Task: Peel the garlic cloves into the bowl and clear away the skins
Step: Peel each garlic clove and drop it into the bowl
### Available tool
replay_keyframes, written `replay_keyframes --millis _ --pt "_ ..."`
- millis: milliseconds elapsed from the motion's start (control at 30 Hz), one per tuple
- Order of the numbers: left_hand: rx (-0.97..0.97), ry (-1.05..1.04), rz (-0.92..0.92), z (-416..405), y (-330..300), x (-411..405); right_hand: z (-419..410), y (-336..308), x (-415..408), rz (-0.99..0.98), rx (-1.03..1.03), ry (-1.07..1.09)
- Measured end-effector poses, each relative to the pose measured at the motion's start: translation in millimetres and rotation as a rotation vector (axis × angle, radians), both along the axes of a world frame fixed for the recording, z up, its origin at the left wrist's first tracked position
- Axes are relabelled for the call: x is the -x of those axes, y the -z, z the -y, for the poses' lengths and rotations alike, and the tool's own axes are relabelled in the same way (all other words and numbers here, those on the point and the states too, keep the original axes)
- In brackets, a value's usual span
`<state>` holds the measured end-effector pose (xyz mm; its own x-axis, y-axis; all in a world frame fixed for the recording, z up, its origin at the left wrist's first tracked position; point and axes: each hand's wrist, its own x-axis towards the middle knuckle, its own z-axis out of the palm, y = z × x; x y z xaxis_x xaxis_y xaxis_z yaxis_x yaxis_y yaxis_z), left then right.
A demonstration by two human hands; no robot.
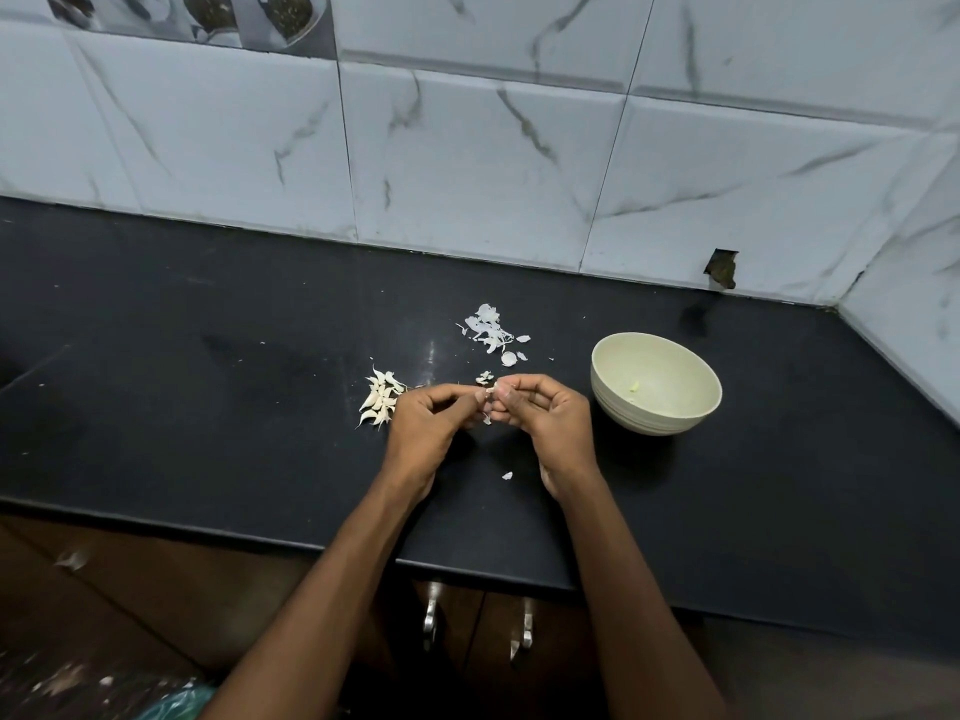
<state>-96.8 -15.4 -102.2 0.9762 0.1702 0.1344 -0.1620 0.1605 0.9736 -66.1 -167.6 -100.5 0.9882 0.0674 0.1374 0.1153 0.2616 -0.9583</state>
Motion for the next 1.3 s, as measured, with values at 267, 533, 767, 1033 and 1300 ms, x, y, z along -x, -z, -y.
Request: replay_keyframes --millis 267,533,767,1033,1300 --pt "-0.003 -0.012 0.027 3.4 -6.5 4.4 -1.8 1.2 -0.6 0.035 0.055 -0.009" --pt "-0.008 -0.067 0.003 1.9 -3.2 2.8 -2.4 1.7 2.4 0.067 0.091 -0.017" --pt "-0.044 -0.129 0.004 5.5 -8.0 6.5 -2.6 1.8 8.9 0.239 0.296 0.031" --pt "-0.349 -0.3 0.029 9.7 -2.3 9.9 -12.2 11.0 11.5 0.623 0.797 0.23" --pt "-0.067 -0.103 0.002 3.7 -11.2 12.5 -4.7 3.7 6.7 0.27 0.31 0.092"
